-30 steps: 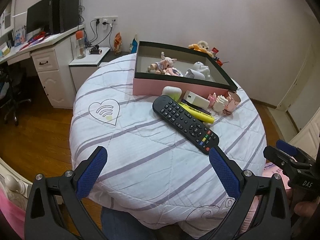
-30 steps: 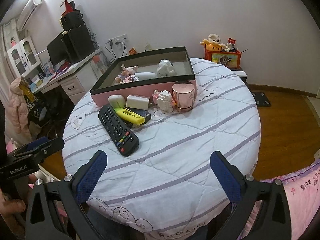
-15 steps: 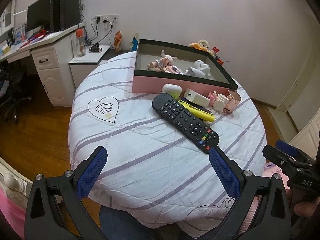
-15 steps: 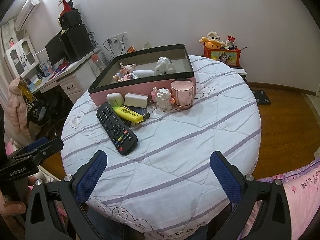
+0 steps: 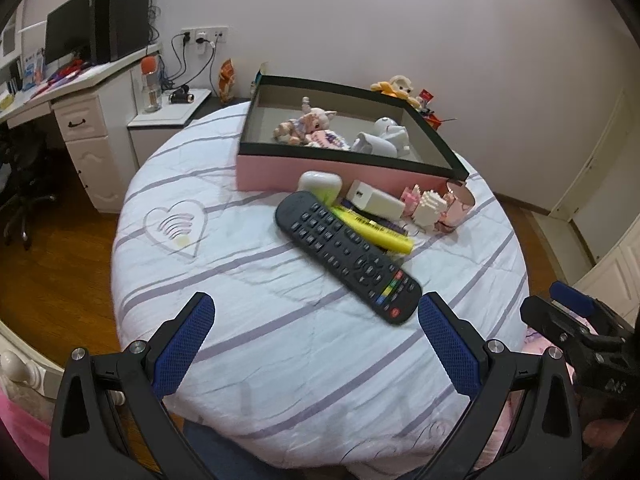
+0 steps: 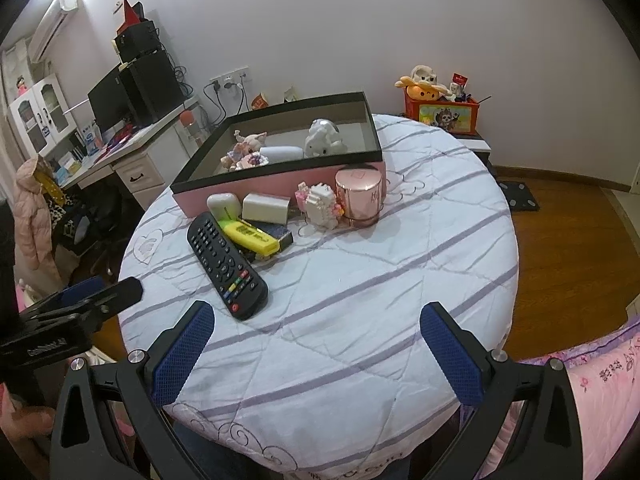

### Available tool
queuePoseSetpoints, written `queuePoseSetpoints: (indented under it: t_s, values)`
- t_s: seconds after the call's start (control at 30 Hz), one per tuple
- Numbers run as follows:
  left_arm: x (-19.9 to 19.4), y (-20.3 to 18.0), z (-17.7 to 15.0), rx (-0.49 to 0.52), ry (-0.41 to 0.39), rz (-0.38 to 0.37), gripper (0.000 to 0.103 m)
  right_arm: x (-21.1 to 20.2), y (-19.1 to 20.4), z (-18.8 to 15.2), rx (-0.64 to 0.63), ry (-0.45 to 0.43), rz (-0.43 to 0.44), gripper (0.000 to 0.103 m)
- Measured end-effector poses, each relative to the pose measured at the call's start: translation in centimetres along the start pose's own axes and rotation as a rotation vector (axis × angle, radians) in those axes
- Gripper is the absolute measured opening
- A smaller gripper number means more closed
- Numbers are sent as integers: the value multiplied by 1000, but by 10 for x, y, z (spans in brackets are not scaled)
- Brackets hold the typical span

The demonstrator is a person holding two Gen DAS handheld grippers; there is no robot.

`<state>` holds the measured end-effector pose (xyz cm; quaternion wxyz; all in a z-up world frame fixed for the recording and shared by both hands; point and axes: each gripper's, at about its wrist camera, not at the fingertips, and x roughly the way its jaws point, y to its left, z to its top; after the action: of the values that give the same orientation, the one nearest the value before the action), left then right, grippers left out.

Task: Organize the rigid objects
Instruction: 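Grasp the black TV remote with the left tool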

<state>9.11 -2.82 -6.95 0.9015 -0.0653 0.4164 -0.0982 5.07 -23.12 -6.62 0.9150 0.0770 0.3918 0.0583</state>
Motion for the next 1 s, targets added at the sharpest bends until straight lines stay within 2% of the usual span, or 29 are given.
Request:
queuePoseSetpoints:
  t_s: [0.2, 0.43, 0.53, 0.63, 0.73, 0.9, 1.0]
  values:
    - [42, -20, 10, -5, 29, 22, 103, 5, -7, 17, -4, -20, -5, 103]
    - [103, -31, 11, -49, 128, 54, 103, 20, -26, 27, 23, -11, -11, 103]
    - [108, -32, 10, -37, 93, 100, 103, 28, -35, 29, 39, 1, -16, 103]
    - [103, -22, 8, -59, 63, 82, 101, 34, -41, 30, 46, 11, -15, 103]
    - [100, -17, 5, -30, 54, 85, 93, 42, -44, 32, 51, 18, -16, 103]
    - [90, -8, -2, -3, 36, 80, 73, 55, -45, 37, 58, 24, -13, 103]
    - [89, -2, -1, -8, 32, 71, 73, 60, -44, 42, 61, 24, -15, 103]
